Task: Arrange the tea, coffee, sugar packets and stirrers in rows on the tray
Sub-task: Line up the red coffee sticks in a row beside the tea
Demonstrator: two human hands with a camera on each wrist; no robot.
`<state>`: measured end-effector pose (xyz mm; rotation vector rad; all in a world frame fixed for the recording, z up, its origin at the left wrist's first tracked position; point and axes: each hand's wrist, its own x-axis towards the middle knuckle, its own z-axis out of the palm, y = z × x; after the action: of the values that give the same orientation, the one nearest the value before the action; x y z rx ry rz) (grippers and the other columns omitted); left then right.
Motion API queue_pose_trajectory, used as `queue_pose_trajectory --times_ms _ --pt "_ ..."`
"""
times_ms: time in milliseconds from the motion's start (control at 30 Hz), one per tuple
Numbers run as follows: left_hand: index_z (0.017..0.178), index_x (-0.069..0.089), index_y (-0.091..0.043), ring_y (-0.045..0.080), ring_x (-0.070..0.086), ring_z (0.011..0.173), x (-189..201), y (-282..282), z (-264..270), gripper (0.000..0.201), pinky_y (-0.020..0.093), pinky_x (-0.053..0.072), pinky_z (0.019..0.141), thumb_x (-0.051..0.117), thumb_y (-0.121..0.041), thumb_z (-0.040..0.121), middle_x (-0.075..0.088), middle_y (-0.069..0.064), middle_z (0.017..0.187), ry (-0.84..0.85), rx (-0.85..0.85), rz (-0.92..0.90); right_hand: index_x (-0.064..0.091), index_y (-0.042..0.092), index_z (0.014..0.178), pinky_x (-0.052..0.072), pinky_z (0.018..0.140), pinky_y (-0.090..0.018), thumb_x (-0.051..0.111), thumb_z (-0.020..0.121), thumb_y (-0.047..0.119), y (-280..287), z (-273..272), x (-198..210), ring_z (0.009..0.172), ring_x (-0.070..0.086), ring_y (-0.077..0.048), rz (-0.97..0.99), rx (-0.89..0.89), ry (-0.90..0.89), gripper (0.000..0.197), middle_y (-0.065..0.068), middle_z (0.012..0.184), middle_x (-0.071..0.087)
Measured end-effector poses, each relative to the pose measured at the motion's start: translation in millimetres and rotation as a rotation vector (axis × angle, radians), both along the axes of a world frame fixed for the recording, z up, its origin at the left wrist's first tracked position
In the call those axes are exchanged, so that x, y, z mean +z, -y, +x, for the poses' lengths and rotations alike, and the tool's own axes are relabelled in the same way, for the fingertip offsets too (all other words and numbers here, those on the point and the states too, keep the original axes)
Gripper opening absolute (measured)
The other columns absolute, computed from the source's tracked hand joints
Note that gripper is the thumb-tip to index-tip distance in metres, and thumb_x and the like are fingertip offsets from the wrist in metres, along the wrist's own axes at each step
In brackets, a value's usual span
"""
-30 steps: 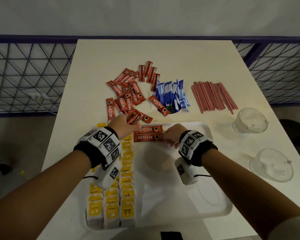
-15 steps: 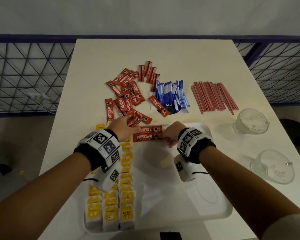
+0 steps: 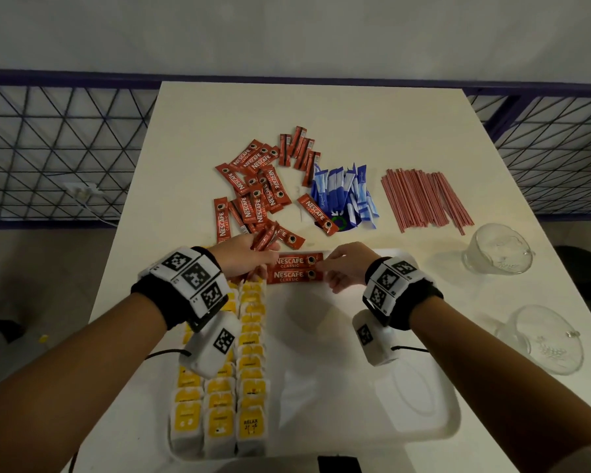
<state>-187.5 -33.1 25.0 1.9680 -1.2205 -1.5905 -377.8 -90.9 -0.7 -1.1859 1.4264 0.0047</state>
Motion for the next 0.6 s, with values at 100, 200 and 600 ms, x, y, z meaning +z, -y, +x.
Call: queue_pose_trajectory --times_ms 100,200,600 --pt "0.11 0.054 -0.002 0.017 0.068 0.064 6.8 -4.9 2.6 0.02 0.022 0.055 0.053 0.049 -0.013 0.094 0.07 0.008 0.083 -0.303 0.083 0.074 0.054 0.007 0.09 0.054 0.062 -0.029 0.064 0.084 0.008 -7.4 4.1 17.6 0.06 0.058 -0.018 -0.011 -0.055 0.272 0.011 -0.011 0.073 0.061" --pt "0.101 0.058 -0.006 0.02 0.071 0.065 12.0 -11.0 5.1 0.014 0.029 0.057 0.054 0.053 -0.014 0.09 0.073 0.007 0.081 -0.404 0.073 0.099 0.055 0.012 0.102 0.054 0.065 -0.026 0.061 0.086 0.01 -13.0 15.1 35.2 0.066 0.058 -0.016 -0.022 -0.031 0.4 0.018 -0.006 0.079 0.06" --pt "0.079 0.059 -0.012 0.001 0.049 0.036 25.4 -32.0 20.4 0.019 0.013 0.039 0.036 0.059 -0.03 0.087 0.065 -0.008 0.052 -0.169 -0.027 -0.024 0.056 0.004 0.082 0.05 0.055 -0.018 0.057 0.087 0.002 -27.8 37.8 60.0 0.059 0.052 -0.013 -0.127 -0.041 0.455 0.006 -0.005 0.069 0.054"
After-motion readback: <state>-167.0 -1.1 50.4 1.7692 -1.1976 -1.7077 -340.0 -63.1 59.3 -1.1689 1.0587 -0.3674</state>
